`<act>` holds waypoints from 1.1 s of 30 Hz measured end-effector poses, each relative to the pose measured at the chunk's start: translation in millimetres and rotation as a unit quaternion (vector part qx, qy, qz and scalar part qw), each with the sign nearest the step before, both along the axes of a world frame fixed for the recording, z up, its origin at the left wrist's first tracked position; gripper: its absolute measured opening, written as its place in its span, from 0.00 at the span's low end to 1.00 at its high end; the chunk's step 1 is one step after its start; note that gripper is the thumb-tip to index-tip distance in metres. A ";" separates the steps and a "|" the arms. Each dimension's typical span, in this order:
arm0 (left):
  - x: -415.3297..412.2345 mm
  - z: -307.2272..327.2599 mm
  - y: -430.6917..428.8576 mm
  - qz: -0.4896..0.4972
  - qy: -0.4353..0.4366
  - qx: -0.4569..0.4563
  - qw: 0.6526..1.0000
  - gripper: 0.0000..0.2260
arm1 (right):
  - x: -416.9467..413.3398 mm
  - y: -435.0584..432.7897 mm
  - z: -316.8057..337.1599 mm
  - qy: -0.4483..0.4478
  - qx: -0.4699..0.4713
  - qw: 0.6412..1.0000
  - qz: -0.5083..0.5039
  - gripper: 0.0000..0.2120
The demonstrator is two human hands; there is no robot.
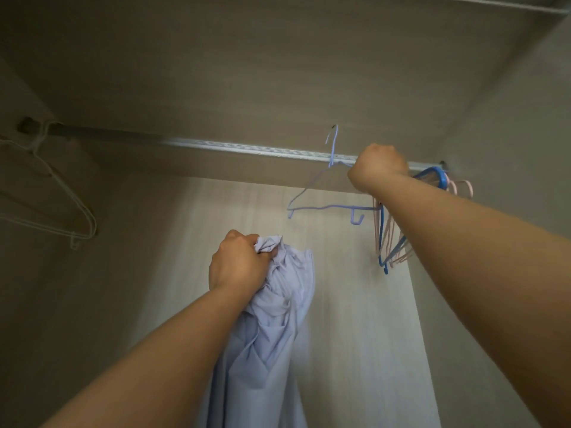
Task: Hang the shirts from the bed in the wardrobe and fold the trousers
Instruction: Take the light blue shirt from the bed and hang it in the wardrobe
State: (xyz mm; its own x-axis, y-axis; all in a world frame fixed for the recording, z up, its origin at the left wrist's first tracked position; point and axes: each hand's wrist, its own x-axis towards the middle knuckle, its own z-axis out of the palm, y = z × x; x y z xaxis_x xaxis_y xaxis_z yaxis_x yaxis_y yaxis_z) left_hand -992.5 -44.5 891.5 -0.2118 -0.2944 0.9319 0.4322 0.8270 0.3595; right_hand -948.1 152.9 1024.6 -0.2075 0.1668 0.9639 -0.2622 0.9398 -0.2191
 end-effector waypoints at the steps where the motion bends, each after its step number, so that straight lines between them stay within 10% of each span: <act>1: 3.1 1.5 -2.3 0.002 0.002 0.003 1.000 0.18 | 1.4 -2.2 1.7 0.005 -0.006 1.000 0.015 0.11; 24: -25.1 -94.7 -46.2 0.021 -0.130 0.047 0.990 0.17 | -11.3 -48.2 -76.7 0.129 0.284 0.922 -0.228 0.08; 33: -38.9 -190.2 -48.4 -0.003 -0.213 0.105 0.971 0.13 | -67.3 -52.8 -227.5 -0.008 0.258 0.966 -0.004 0.08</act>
